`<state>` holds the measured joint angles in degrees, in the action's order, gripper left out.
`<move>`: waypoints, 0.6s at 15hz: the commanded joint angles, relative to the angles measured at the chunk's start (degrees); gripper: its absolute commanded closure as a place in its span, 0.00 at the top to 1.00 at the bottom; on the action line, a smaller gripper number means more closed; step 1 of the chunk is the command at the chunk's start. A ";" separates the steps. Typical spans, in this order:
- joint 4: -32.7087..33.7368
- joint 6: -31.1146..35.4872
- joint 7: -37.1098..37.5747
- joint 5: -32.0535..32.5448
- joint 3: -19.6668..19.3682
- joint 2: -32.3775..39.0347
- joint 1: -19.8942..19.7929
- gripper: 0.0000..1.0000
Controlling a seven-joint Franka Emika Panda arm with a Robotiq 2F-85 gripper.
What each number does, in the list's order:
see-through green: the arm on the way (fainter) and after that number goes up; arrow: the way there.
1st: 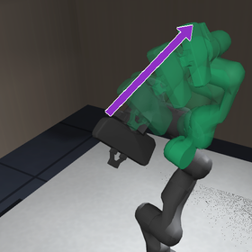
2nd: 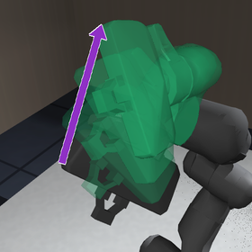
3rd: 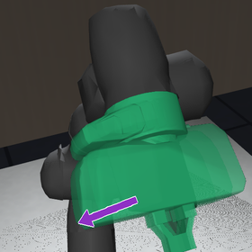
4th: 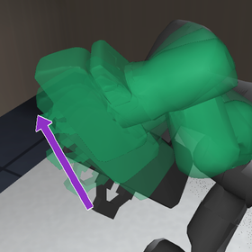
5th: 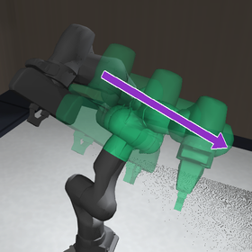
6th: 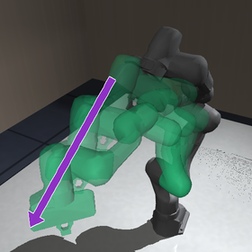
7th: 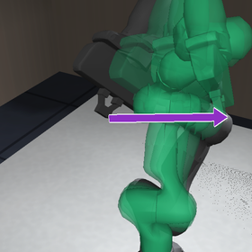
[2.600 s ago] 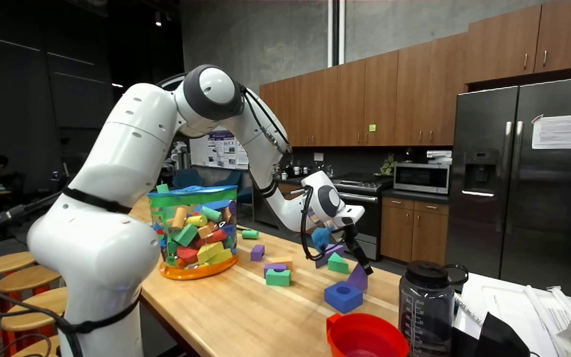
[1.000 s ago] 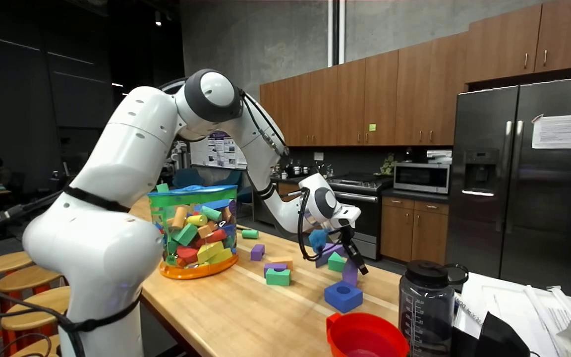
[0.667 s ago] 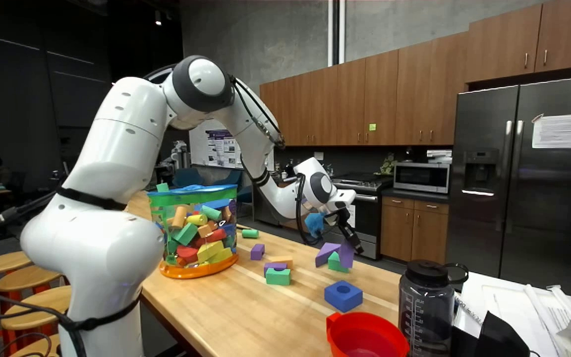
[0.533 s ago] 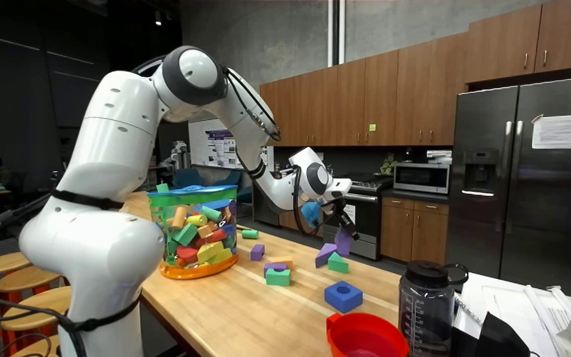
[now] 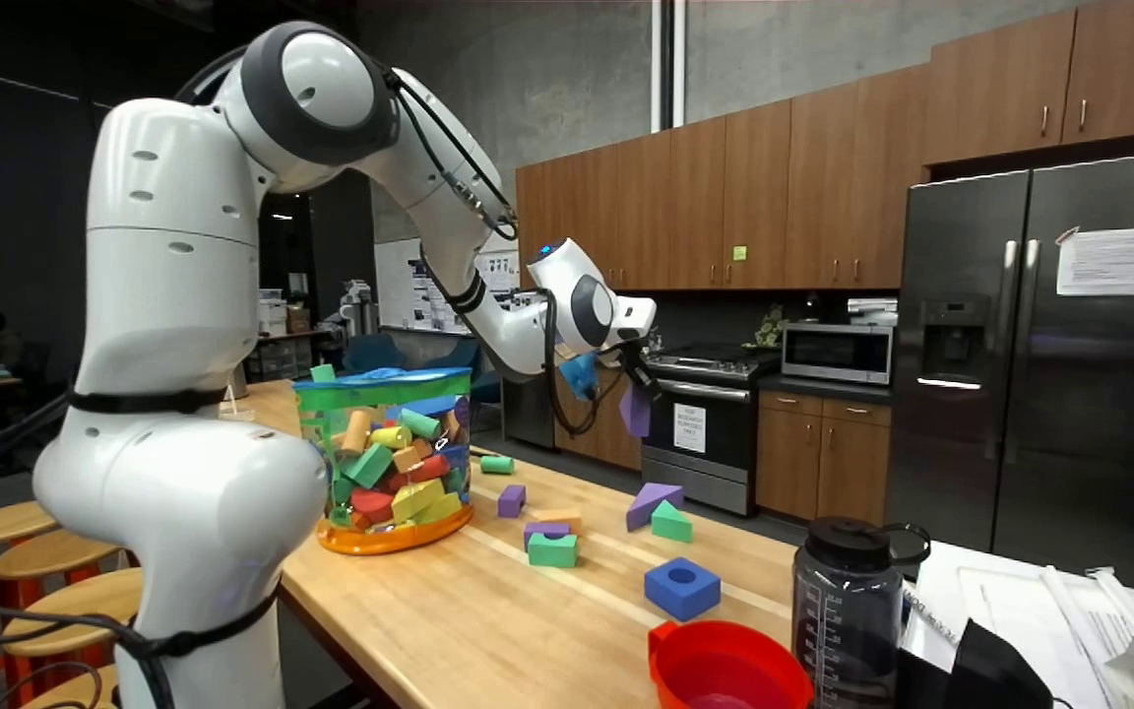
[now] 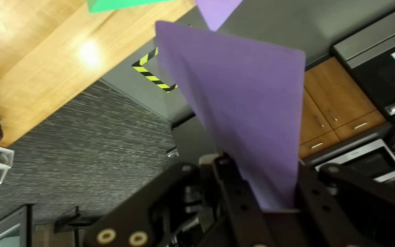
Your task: Put the purple block to the right into the bag
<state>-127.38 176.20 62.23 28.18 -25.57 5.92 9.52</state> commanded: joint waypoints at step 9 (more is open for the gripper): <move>-18.62 15.97 -9.44 -8.95 13.17 -18.00 0.91 0.05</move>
<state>-139.37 187.18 62.18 30.12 -19.88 -7.26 14.17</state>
